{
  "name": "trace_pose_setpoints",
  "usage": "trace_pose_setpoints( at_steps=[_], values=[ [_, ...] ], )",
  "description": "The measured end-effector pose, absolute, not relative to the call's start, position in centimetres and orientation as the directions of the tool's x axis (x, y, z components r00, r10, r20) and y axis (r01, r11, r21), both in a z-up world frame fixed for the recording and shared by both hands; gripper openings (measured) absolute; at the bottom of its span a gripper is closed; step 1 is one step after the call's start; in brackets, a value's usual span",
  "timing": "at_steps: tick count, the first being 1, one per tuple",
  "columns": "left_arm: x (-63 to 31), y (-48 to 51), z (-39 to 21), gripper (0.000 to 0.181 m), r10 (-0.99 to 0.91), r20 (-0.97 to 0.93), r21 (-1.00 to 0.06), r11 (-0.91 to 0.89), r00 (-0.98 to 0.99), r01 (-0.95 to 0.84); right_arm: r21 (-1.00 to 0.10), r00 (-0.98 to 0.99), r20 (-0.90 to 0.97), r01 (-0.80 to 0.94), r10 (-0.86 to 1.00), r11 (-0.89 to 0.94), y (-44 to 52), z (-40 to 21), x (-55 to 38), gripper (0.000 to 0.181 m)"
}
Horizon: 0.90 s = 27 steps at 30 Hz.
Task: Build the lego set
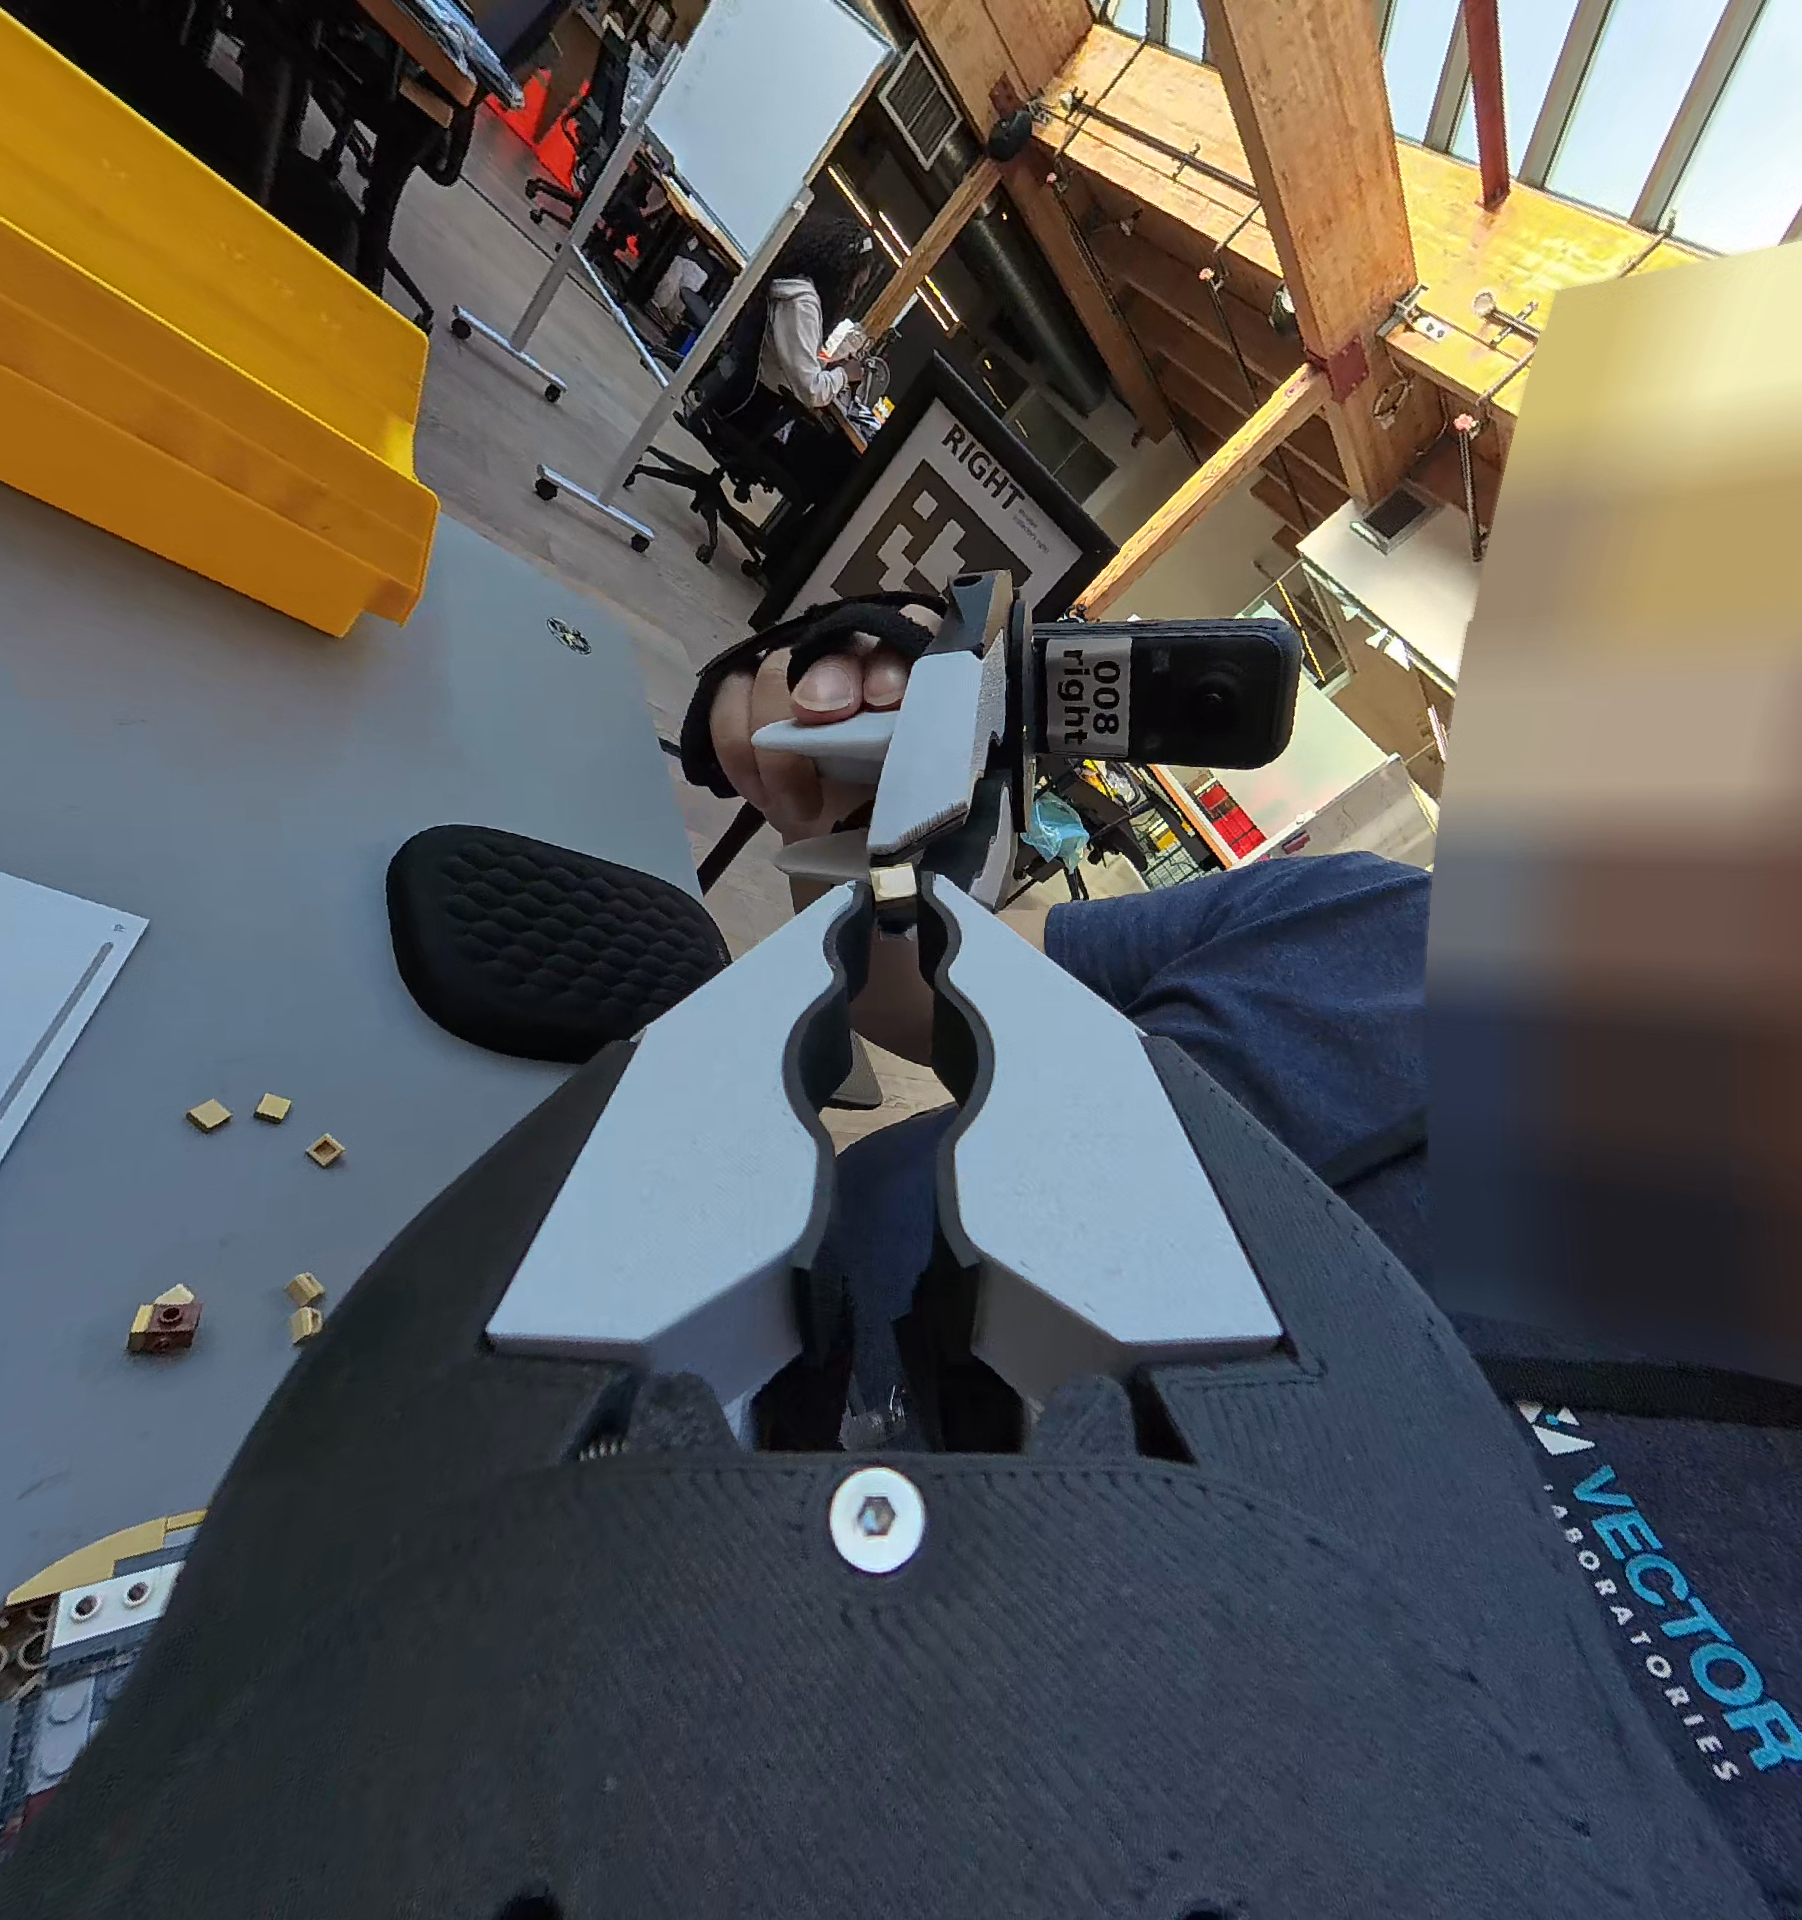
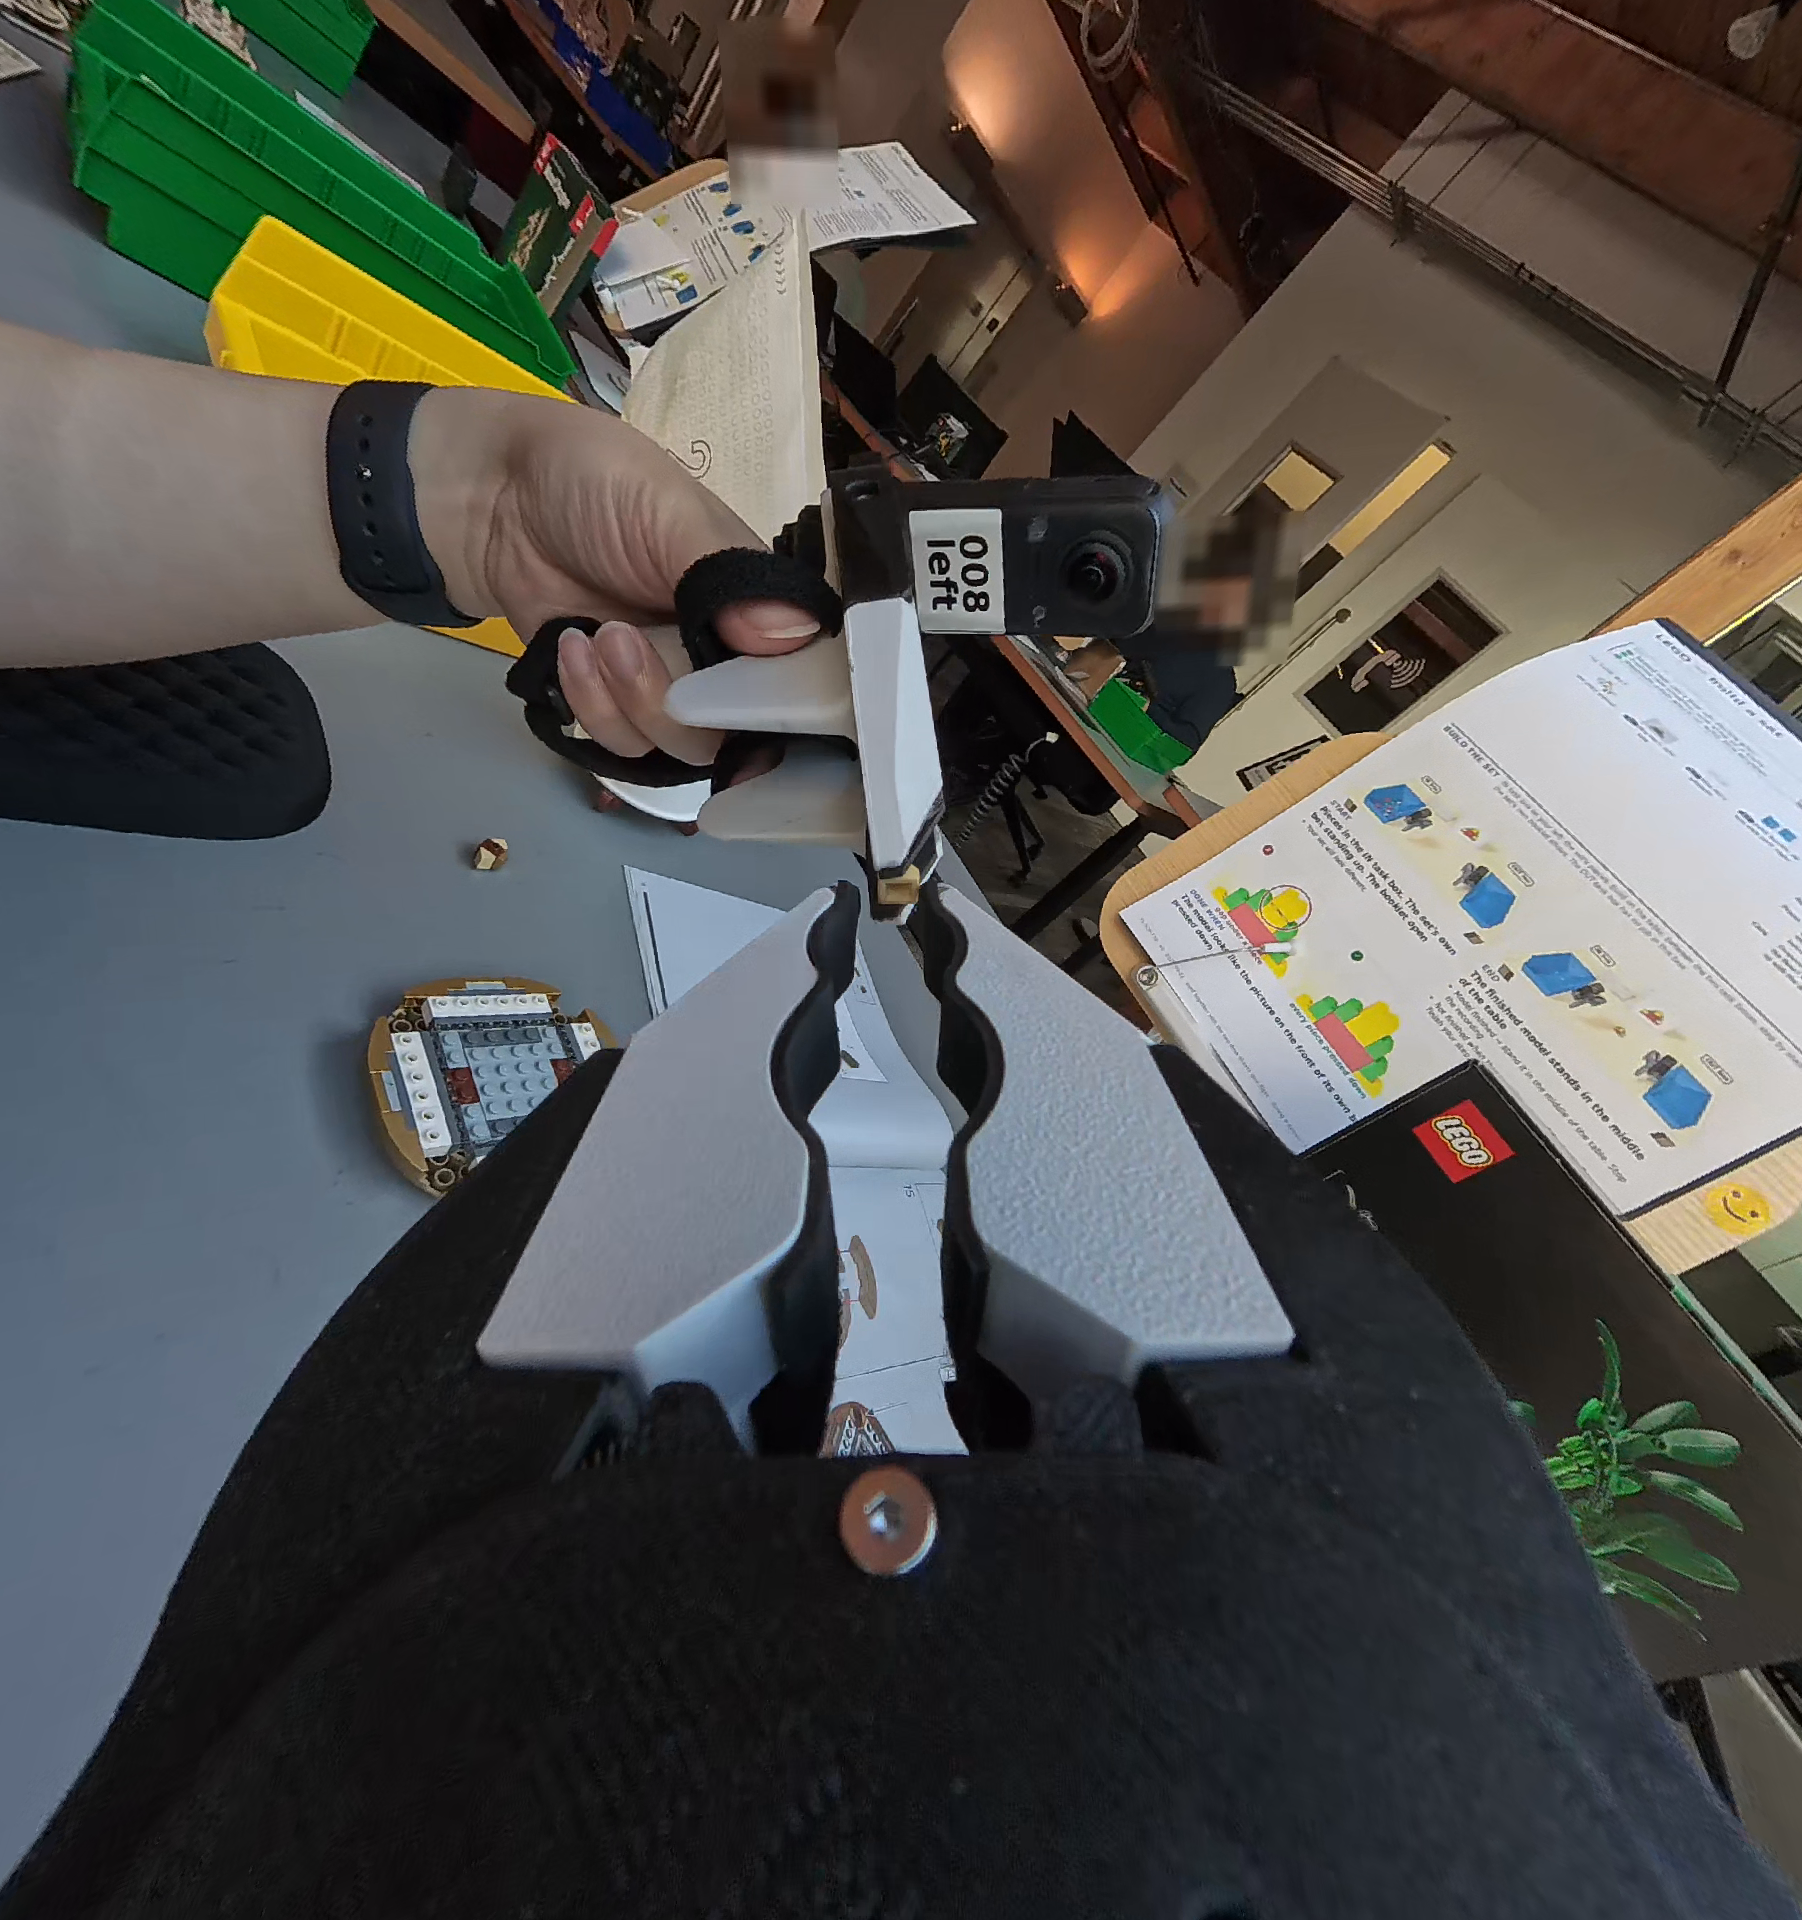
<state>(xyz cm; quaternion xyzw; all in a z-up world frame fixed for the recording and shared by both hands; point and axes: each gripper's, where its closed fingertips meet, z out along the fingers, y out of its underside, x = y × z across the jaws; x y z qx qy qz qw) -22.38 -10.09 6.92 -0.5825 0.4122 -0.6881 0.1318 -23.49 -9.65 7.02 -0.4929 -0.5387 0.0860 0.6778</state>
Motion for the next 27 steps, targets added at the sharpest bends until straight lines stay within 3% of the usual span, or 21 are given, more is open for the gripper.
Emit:
trace_pose_setpoints(
  at_steps=[27],
  values=[
    [-20.4,-14.2,8.5,0.007,-0.578,0.701,-0.710,-0.623,-0.419,-0.329,-0.752,0.447,0.653,0.478,0.612,0.453,-13.3,8.5,-21.6,0.007]
  ],
)
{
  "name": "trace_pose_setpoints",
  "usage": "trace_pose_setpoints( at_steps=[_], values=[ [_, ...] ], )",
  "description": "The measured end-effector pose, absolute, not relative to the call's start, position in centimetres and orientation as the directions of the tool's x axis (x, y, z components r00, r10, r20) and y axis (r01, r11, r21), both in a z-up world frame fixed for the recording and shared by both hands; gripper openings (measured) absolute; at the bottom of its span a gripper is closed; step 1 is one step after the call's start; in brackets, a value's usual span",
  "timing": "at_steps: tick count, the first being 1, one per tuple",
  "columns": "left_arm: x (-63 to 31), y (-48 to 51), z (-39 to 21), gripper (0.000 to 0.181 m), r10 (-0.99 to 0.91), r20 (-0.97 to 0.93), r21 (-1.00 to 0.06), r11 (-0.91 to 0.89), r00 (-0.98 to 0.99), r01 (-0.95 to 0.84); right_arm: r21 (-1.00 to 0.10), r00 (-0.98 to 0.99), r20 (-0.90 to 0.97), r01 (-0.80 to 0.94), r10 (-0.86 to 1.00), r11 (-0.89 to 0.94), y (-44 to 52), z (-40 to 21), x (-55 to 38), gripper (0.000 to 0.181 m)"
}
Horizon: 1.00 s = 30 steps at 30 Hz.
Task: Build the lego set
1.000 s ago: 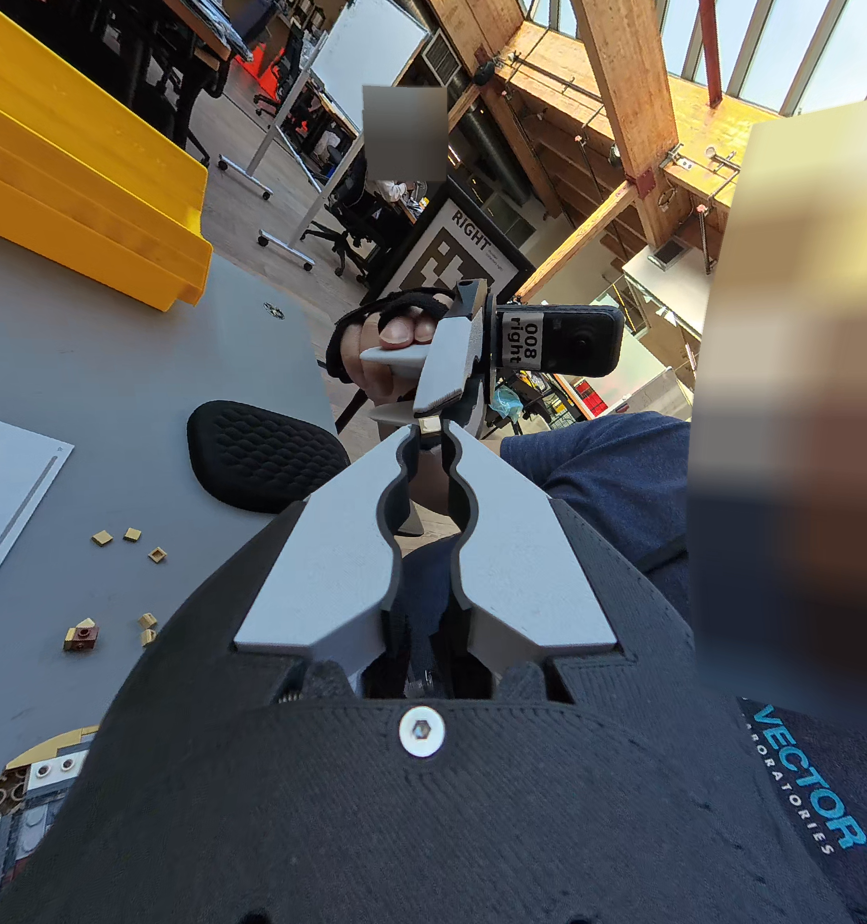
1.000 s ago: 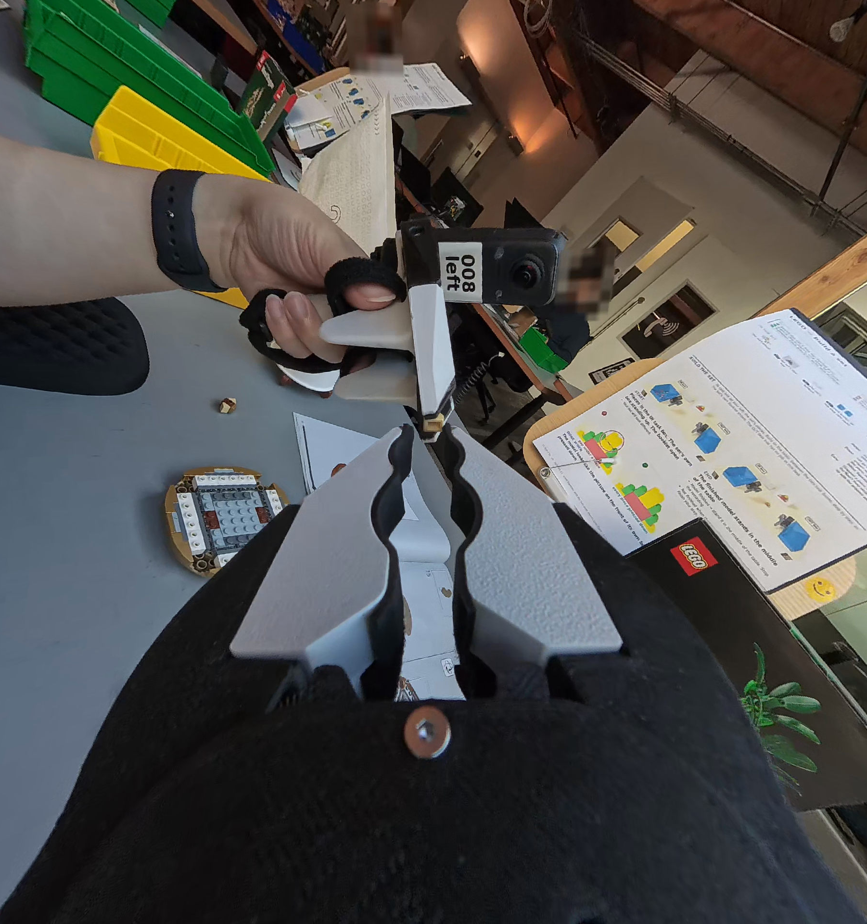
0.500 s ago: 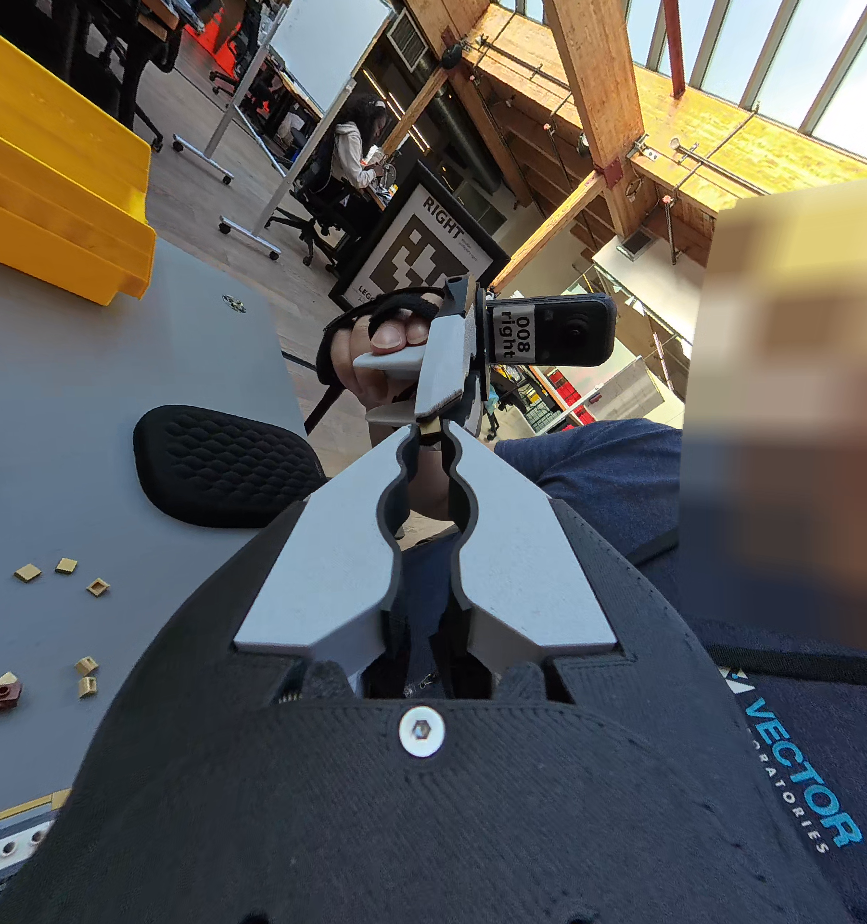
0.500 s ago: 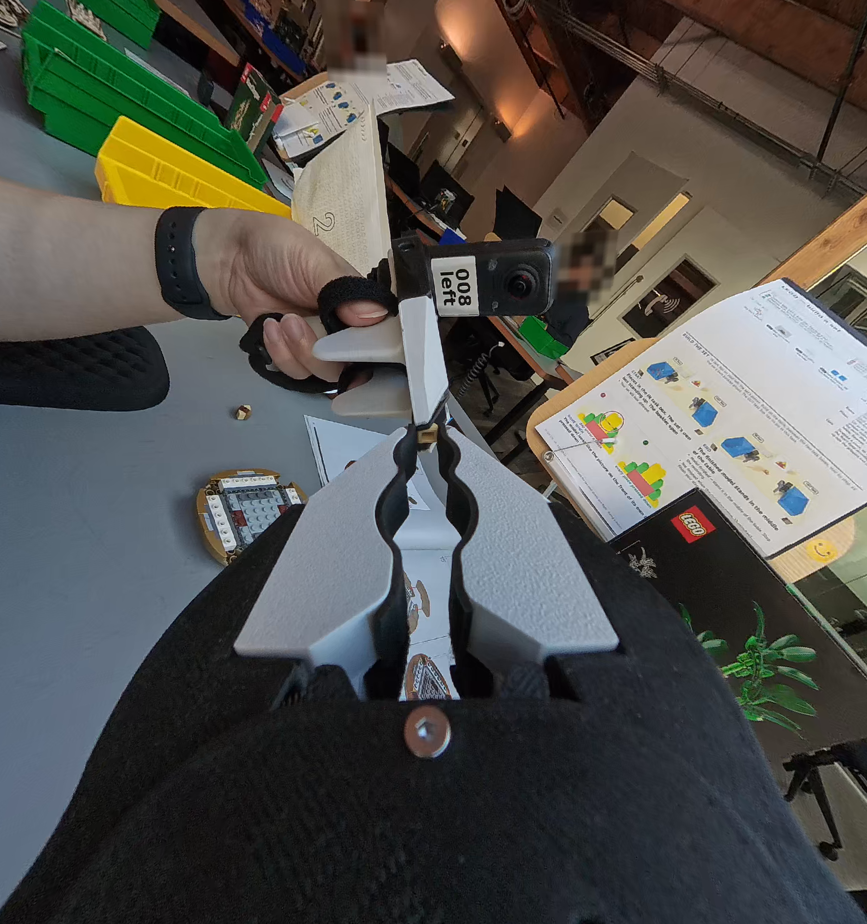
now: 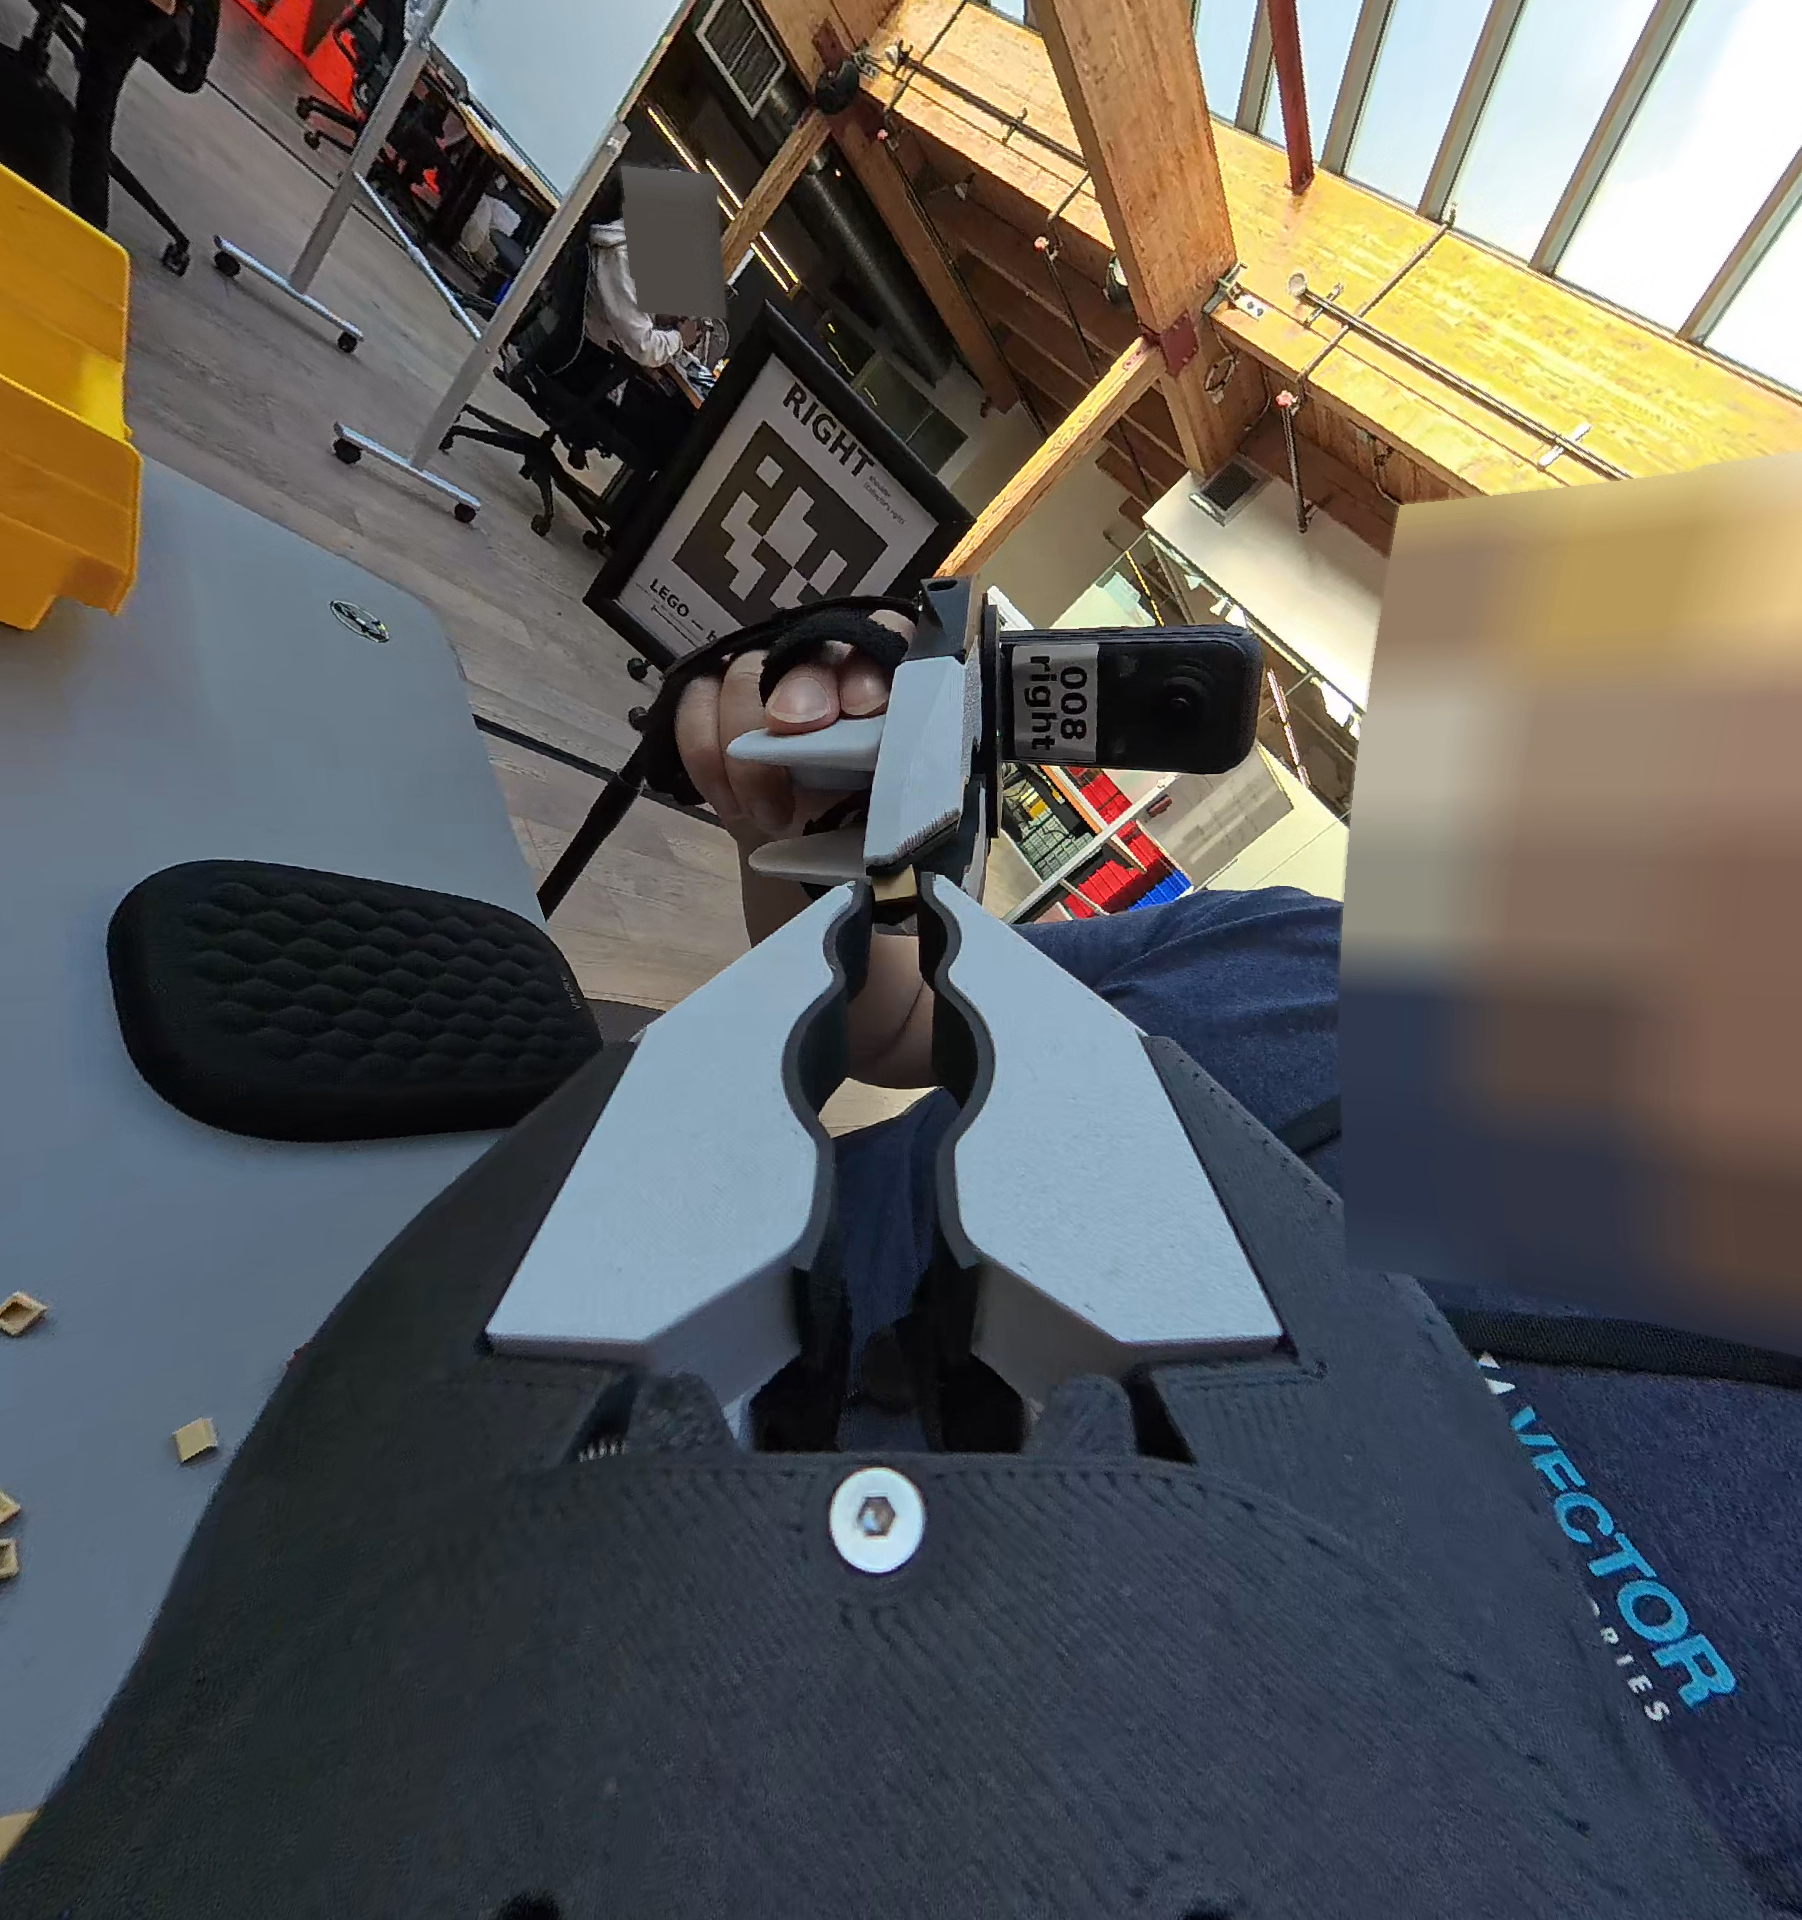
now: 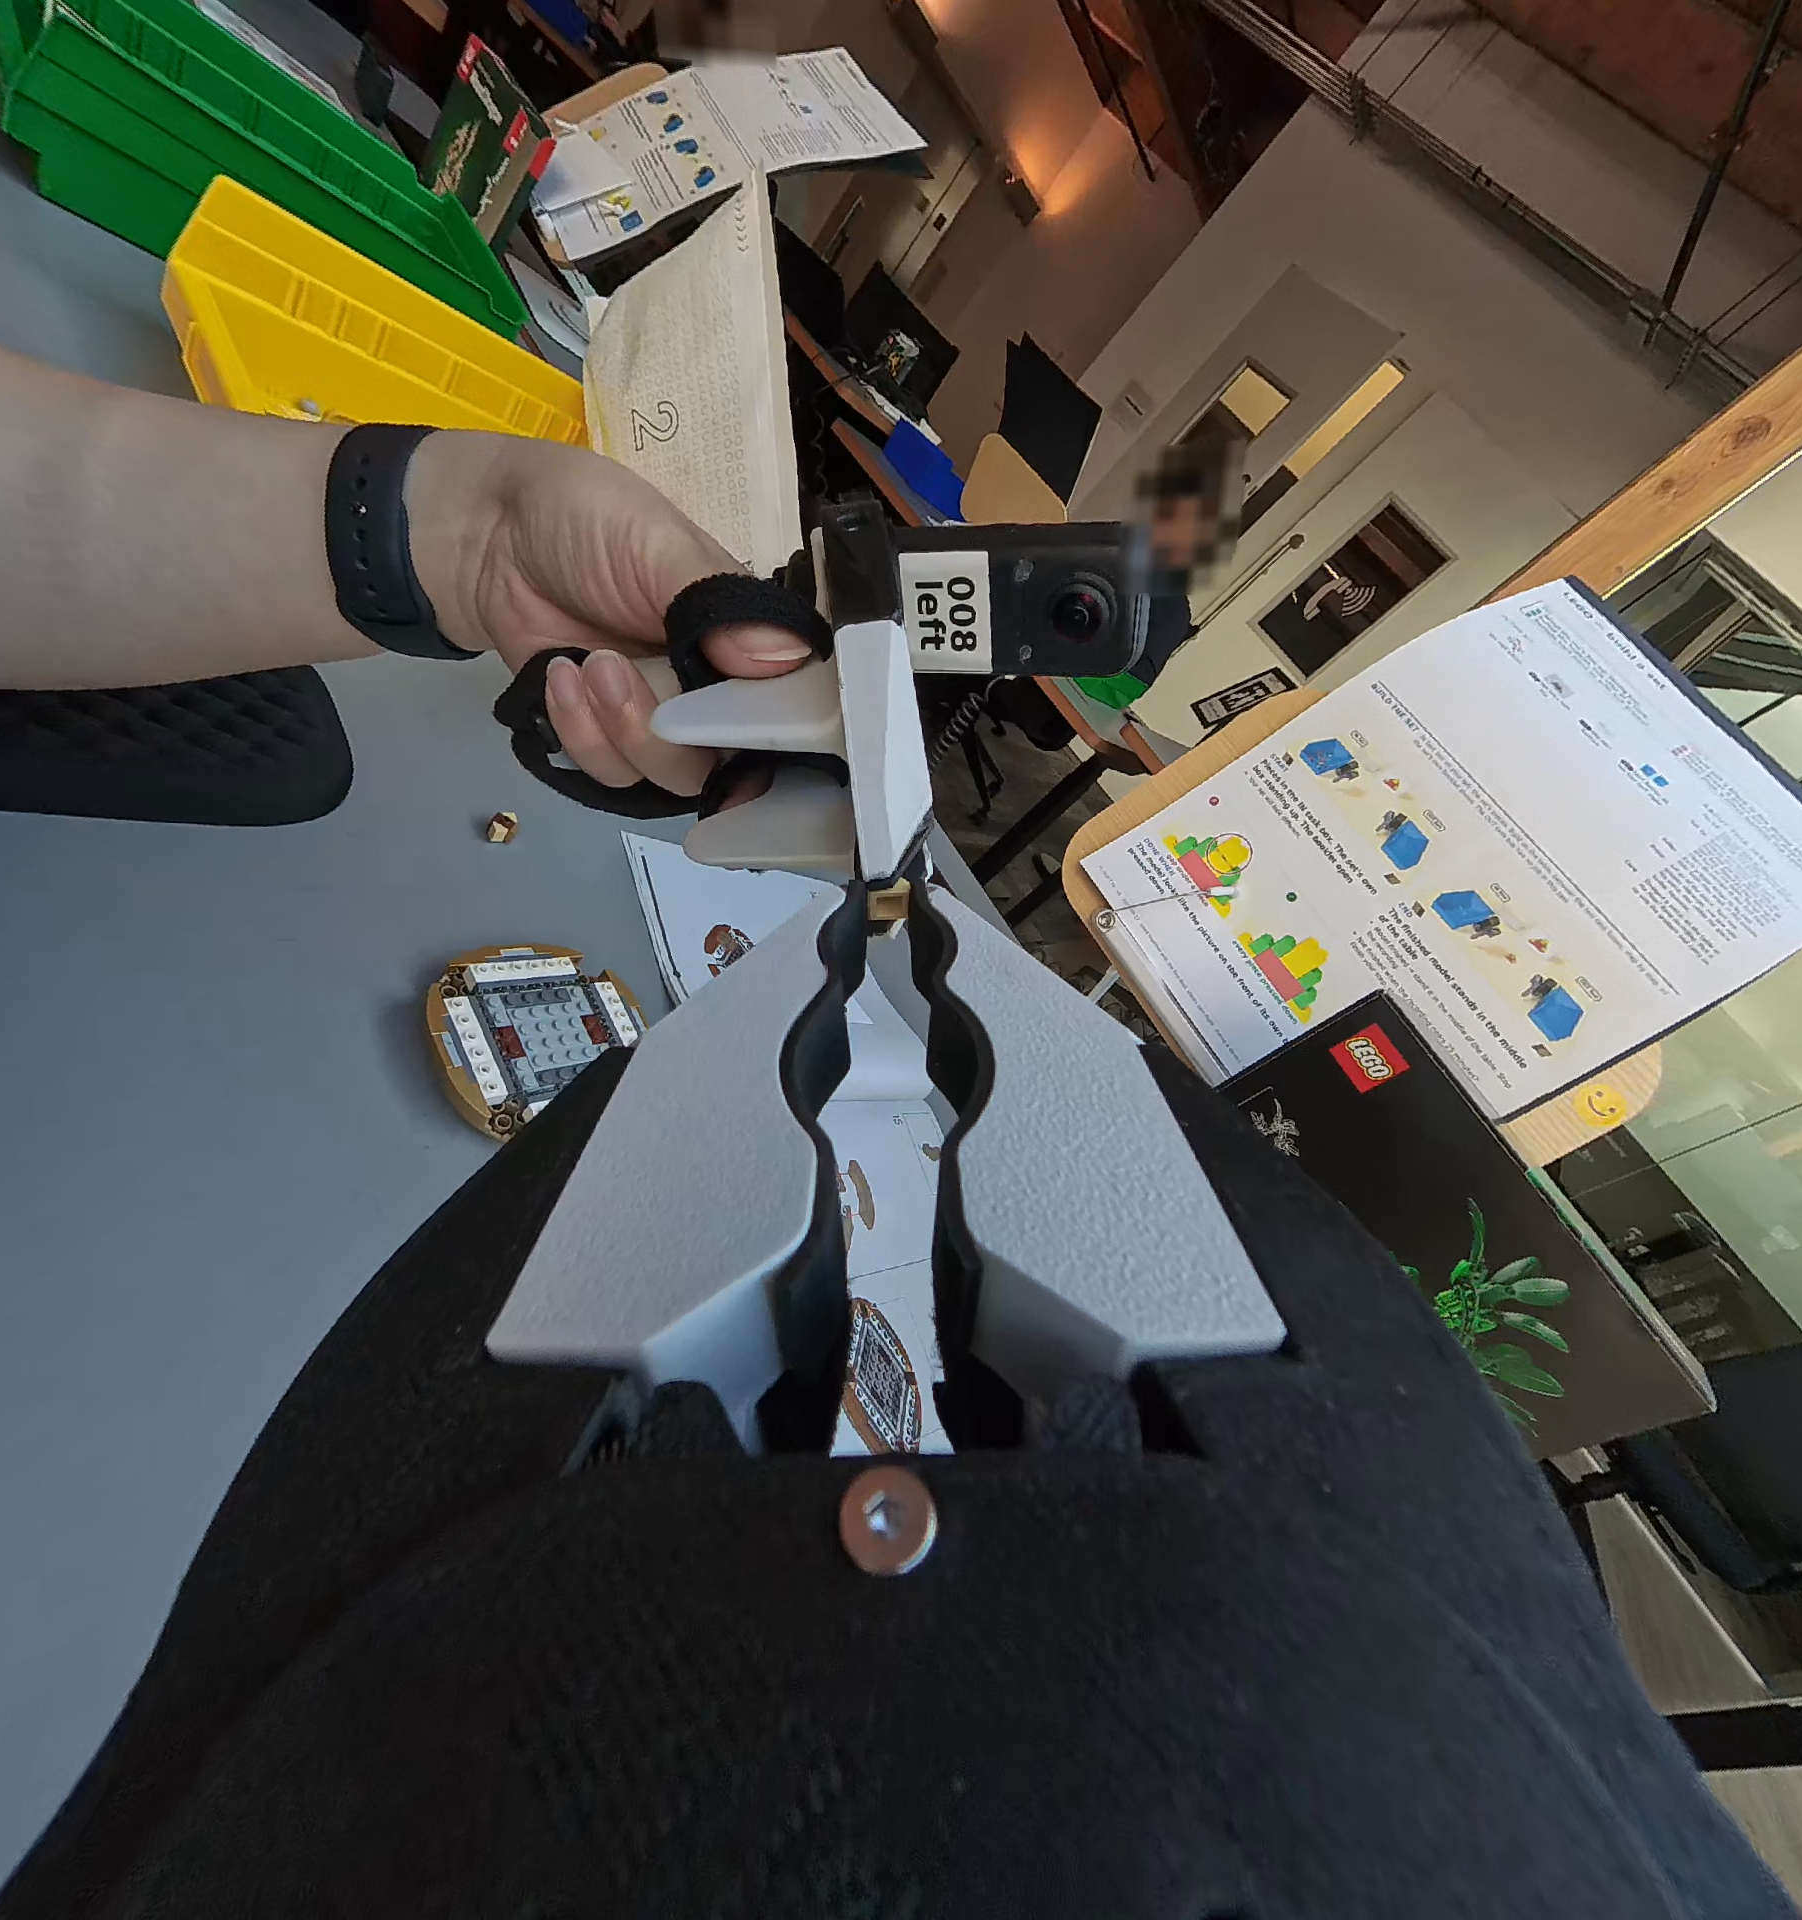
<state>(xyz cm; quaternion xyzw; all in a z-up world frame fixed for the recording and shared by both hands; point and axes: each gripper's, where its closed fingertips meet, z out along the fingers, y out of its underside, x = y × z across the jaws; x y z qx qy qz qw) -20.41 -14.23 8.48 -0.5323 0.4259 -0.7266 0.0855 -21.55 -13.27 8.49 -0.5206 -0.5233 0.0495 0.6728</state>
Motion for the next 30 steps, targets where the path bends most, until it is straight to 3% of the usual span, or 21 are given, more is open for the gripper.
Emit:
trace_pose_setpoints(
  at_steps=[21,30],
  values=[
    [-20.0,-13.6,9.2,0.000,-0.587,0.686,-0.717,-0.646,-0.430,-0.262,-0.744,0.454,0.661,0.496,0.597,0.447,-13.0,8.7,-20.2,0.007],
    [-21.9,-11.3,10.4,0.007,-0.637,0.669,-0.729,-0.662,-0.383,-0.173,-0.733,0.454,0.677,0.490,0.579,0.473,-12.6,9.8,-19.8,0.007]
  ],
)
